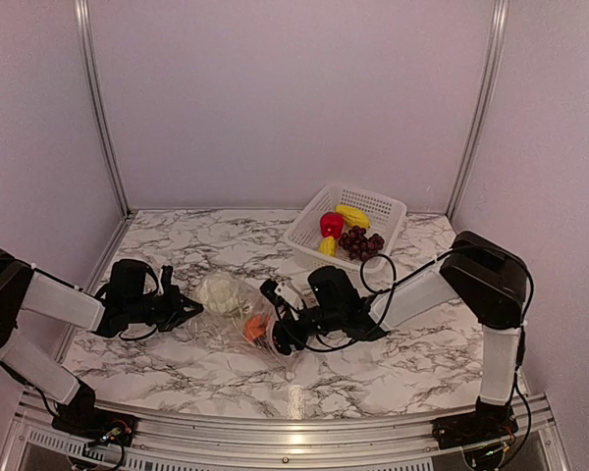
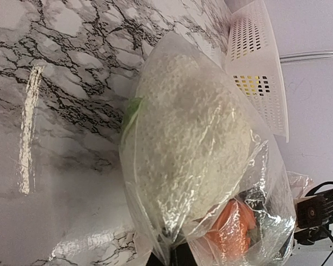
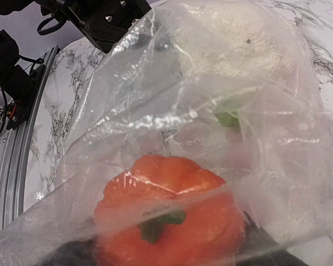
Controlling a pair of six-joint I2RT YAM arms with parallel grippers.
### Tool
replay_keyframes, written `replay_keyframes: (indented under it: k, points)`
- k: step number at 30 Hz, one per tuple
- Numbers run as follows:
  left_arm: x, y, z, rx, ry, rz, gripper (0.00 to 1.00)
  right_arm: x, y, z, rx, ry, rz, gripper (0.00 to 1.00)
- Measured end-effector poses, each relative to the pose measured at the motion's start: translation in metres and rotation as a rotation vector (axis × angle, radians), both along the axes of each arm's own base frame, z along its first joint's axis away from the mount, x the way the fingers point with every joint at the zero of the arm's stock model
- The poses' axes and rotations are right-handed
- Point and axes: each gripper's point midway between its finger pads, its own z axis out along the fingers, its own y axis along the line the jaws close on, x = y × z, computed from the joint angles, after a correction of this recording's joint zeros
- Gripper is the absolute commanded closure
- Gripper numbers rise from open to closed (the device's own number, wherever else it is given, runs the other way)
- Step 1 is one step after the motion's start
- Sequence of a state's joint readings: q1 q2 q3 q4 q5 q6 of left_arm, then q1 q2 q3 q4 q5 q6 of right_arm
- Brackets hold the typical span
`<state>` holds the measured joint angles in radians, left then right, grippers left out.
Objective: Open the zip-top bag and remove the fake food
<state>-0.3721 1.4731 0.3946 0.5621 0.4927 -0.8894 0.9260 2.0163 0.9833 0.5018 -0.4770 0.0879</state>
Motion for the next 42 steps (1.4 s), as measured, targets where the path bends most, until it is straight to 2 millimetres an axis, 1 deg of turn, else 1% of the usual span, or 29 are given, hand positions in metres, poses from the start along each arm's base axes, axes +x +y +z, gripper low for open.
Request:
replay_keyframes:
  k: [3, 6, 8, 12, 13, 16, 22, 27, 30, 33, 35, 37, 39, 42]
  points:
    - [-0.001, 0.002, -0.003, 0.012, 0.005, 0.002, 1.0, 0.0, -0.011, 0.0, 0.0, 0.013, -0.009, 0.61]
    - [0.001, 0.005, -0.003, 0.016, 0.004, 0.007, 1.0, -0.004, -0.02, 0.011, 0.016, 0.01, -0.005, 0.62]
    - [0.002, 0.007, -0.003, 0.017, 0.005, 0.013, 1.0, -0.005, -0.022, 0.026, 0.041, -0.004, 0.0, 0.62]
    - [0.004, 0.01, -0.003, 0.017, 0.005, 0.024, 1.0, -0.005, -0.031, 0.066, 0.109, -0.051, -0.001, 0.62]
    - [0.004, 0.01, -0.004, 0.017, 0.006, 0.026, 1.0, -0.002, -0.035, 0.075, 0.123, -0.065, -0.009, 0.62]
    - [0.005, 0.012, -0.004, 0.018, 0.008, 0.031, 1.0, 0.012, -0.05, 0.092, 0.143, -0.094, -0.047, 0.63]
    - [0.005, 0.013, -0.009, 0.023, 0.023, 0.035, 1.0, 0.054, -0.097, 0.108, 0.144, -0.111, -0.178, 0.63]
    - [0.007, 0.013, -0.008, 0.023, 0.02, 0.035, 1.0, 0.089, -0.13, 0.117, 0.15, -0.126, -0.28, 0.63]
    - [0.007, 0.013, -0.008, 0.025, 0.017, 0.033, 1.0, 0.119, -0.15, 0.123, 0.144, -0.13, -0.358, 0.63]
    - [0.007, 0.013, -0.008, 0.03, 0.014, 0.032, 1.0, 0.162, -0.175, 0.137, 0.158, -0.148, -0.458, 0.63]
    - [0.007, 0.014, -0.009, 0.037, 0.013, 0.033, 1.0, 0.185, -0.189, 0.141, 0.163, -0.156, -0.512, 0.63]
    - [0.006, 0.015, -0.01, 0.044, 0.013, 0.033, 1.0, 0.204, -0.2, 0.14, 0.158, -0.154, -0.553, 0.63]
    - [0.007, 0.016, -0.01, 0.049, 0.01, 0.036, 1.0, 0.226, -0.209, 0.133, 0.144, -0.147, -0.596, 0.62]
    - [0.007, 0.016, -0.009, 0.051, 0.007, 0.038, 1.0, 0.248, -0.214, 0.12, 0.112, -0.129, -0.632, 0.62]
